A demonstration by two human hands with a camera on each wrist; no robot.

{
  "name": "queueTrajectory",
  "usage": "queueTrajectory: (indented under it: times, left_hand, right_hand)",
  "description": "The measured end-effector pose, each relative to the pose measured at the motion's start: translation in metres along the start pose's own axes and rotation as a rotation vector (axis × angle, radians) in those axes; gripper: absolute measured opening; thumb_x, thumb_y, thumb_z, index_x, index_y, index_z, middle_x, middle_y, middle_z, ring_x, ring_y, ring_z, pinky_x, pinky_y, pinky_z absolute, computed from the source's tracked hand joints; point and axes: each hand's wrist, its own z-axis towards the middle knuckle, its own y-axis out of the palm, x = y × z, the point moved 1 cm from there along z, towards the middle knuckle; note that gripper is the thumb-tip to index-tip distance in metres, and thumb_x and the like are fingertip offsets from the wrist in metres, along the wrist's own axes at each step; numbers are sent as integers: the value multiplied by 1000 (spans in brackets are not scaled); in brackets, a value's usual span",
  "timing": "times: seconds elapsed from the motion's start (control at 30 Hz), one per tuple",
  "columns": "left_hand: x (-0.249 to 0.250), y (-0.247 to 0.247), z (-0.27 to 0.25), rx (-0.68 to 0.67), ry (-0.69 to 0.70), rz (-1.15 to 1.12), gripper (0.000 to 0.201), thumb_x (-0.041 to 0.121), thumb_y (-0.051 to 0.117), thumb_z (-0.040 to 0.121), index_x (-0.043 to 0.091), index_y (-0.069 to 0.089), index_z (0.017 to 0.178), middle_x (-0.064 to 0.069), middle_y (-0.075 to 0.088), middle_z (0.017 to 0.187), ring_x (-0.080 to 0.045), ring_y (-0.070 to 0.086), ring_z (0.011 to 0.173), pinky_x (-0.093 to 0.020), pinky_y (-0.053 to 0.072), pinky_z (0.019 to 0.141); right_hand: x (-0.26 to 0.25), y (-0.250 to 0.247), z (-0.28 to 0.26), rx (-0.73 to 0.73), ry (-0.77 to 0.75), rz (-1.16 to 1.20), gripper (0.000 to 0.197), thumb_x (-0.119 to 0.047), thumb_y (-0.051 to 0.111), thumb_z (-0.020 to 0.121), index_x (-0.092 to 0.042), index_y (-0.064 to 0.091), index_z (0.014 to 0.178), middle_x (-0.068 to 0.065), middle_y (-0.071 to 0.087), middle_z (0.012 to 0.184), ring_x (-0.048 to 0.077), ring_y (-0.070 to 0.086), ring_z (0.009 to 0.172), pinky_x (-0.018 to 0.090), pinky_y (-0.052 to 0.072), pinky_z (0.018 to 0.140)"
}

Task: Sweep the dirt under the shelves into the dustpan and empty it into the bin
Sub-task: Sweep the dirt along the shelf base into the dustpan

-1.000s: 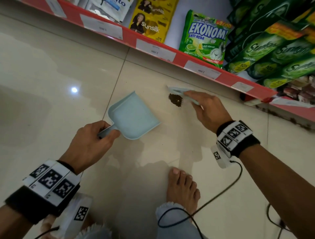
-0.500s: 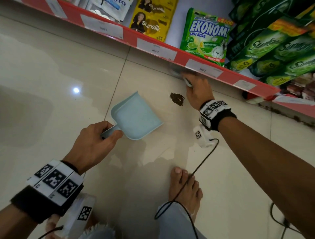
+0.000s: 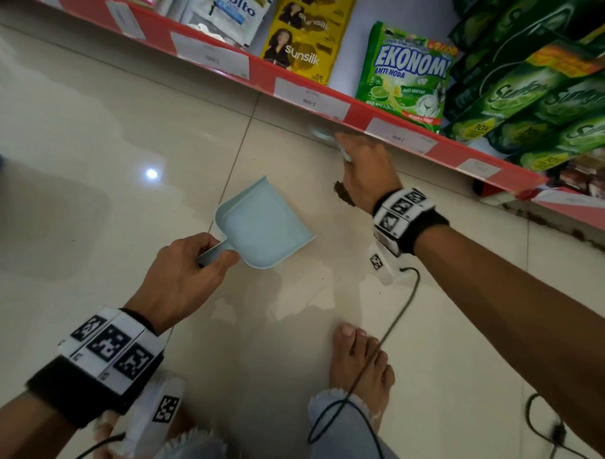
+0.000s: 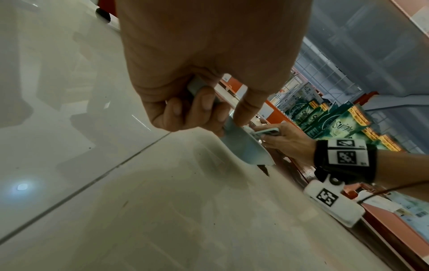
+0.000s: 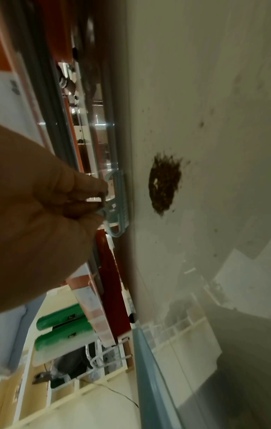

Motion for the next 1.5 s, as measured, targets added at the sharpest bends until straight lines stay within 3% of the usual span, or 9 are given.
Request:
queueTrajectory:
  times: [0.17, 0.27, 0.4, 0.53, 0.67, 0.8, 1.0, 1.23, 1.5]
  left_hand:
    - [-5, -6, -7, 17, -11, -3, 39, 34, 64, 92, 14, 46, 63, 2, 46, 53, -16, 41, 51, -28, 32, 52]
    - [-12, -10, -10, 29, -30, -10, 41, 35, 63, 92, 11, 46, 64, 0, 45, 54, -17, 40, 51, -29, 33, 53]
    - [-17, -10, -12, 27, -43, -8, 42, 35, 63, 92, 10, 44, 64, 0, 44, 54, -17, 39, 51, -29, 32, 53]
    - [-16, -9, -14, 28, -37, 4, 43, 37, 63, 92, 9, 46, 65, 1, 44, 53, -17, 40, 51, -29, 33, 53]
    - [-14, -11, -14, 33, -22, 21, 47, 40, 64, 92, 8, 44, 65, 1, 42, 53, -16, 38, 51, -28, 31, 52]
    - [-15, -12, -14, 17, -28, 18, 57, 55, 55, 80, 0, 47, 69, -1, 43, 54, -17, 38, 51, -30, 33, 53]
    - [-18, -9, -8, 26, -30, -4, 41, 35, 63, 92, 8, 47, 66, 0, 46, 55, -16, 41, 52, -28, 32, 52]
    - [-4, -3, -2, 17, -2, -3, 41, 34, 65, 92, 13, 45, 62, 2, 46, 53, -16, 41, 52, -28, 32, 52]
    - [-5, -7, -7, 30, -17, -14, 40, 35, 63, 93, 8, 49, 67, -1, 49, 57, -18, 43, 53, -29, 34, 53]
  right_hand:
    - [-13, -20, -5, -193, -172, 87, 46, 7, 53, 83, -11, 68, 122, 0, 70, 115, 23, 65, 99, 18, 44, 89]
    - [-12, -44, -21, -361, -235, 63, 35, 1, 56, 90, -13, 70, 118, 2, 73, 94, 21, 65, 78, 29, 52, 79]
    - [-28, -61, 5, -265, -307, 33, 35, 0, 55, 94, -10, 68, 124, 9, 72, 88, 22, 60, 69, 30, 44, 65]
    - [-64, -34, 59, -250, -382, 7, 38, -2, 50, 94, -12, 66, 127, 12, 71, 114, 28, 65, 96, 31, 45, 79]
    - [-84, -7, 72, -433, -377, -45, 48, 3, 48, 90, -21, 65, 129, 7, 70, 121, 25, 65, 104, 35, 51, 90]
    - [-50, -24, 36, -508, -396, -1, 53, 12, 52, 78, -17, 71, 119, 9, 72, 115, 29, 67, 101, 40, 50, 85]
    - [18, -68, -16, -524, -268, -14, 44, 13, 60, 83, -12, 73, 116, 11, 64, 130, 25, 59, 125, 48, 48, 104]
    - [-15, -54, 21, -281, -314, 52, 41, 7, 55, 89, -10, 69, 123, 9, 69, 123, 27, 67, 108, 41, 53, 93]
    - [0, -54, -12, -414, -212, -99, 56, 7, 53, 86, -29, 65, 128, 4, 69, 124, 29, 67, 100, 42, 55, 83]
